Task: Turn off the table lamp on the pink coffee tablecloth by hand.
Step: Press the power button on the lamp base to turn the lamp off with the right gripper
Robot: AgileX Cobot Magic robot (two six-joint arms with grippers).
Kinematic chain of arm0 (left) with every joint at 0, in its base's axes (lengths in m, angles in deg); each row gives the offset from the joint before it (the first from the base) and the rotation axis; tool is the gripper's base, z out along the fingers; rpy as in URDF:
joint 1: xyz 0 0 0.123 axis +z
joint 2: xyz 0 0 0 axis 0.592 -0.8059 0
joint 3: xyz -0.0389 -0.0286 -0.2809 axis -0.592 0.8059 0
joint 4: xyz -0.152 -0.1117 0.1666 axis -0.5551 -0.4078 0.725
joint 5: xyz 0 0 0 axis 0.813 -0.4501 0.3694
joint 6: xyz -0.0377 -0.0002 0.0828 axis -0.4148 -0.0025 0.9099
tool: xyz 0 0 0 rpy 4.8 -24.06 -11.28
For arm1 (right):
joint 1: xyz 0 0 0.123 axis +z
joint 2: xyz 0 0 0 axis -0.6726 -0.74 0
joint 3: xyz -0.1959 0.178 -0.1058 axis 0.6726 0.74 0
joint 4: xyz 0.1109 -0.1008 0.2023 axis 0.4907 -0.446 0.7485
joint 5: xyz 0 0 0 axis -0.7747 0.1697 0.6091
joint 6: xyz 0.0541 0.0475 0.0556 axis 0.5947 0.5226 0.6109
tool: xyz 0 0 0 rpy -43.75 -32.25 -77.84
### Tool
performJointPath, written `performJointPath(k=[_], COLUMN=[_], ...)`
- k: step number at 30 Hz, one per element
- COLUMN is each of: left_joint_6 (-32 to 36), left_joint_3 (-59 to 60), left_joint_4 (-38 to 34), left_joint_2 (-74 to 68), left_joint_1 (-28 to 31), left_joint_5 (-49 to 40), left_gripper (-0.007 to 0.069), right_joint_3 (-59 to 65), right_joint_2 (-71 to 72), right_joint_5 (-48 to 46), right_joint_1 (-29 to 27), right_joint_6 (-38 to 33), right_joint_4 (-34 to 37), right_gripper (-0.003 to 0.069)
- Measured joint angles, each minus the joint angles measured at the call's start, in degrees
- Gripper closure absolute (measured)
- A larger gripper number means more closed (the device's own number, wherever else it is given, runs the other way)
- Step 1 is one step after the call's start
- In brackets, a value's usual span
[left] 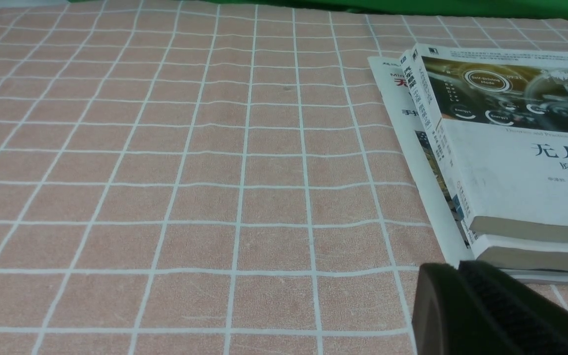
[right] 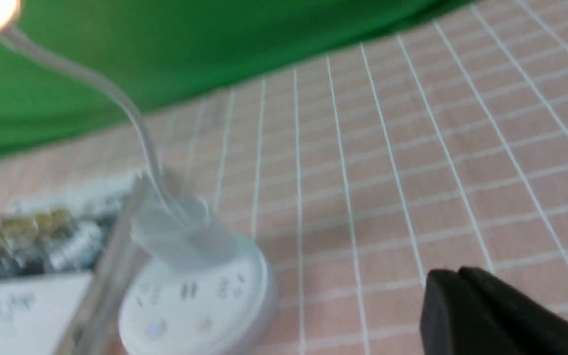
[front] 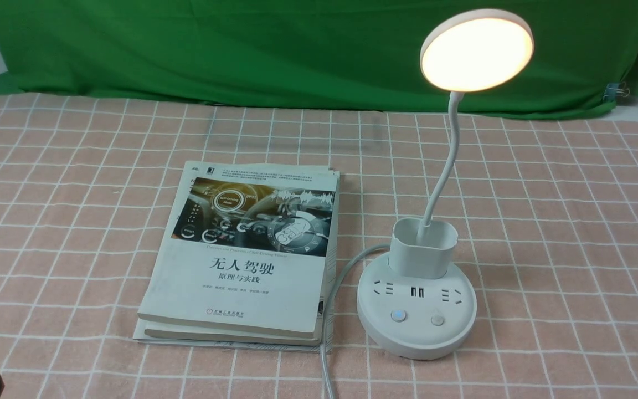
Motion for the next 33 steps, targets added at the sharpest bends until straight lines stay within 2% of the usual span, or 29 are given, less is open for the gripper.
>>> performJointPath(k=[2,5,10,12,21,25,33], left_joint_6=[0.0,0.0,0.0,0.0,0.0,0.0,0.0], left_joint_3=[0.0,0.0,0.0,0.0,0.0,0.0,0.0], left_joint_4=[0.0,0.0,0.0,0.0,0.0,0.0,0.0], left_joint_2=[0.0,0.0,0.0,0.0,0.0,0.0,0.0], left_joint_1=[0.0,0.0,0.0,0.0,0.0,0.0,0.0], left_joint_5=[0.0,0.0,0.0,0.0,0.0,0.0,0.0], left_gripper=[0.0618,0.0618,0.0618,0.0618,0.0618,0.0618,0.0618], right_joint_3=[-7.18,-12.92,-18.46,-19.92,-28.23,-30.85,-31.16], right_joint_2=[-9.75,-19.08,-32.08,-37.06,-56.65,-62.22,-68.23], right_joint_5=[-10.21,-17.17,-19.94,-19.69,-11.75,-8.05,1.75], right_joint_1=[0.0,0.0,1.1,4.22,24.96,27.4,27.55], right_joint_6=[-5.01,-8.24,-10.1,-10.1,-5.33,-3.9,-2.78], right_joint_4=[0.0,0.0,0.83,0.83,-1.62,-2.52,-2.68], right_gripper=[0.0615,0.0615,0.0615,0.0615,0.0615,0.0615,0.0615])
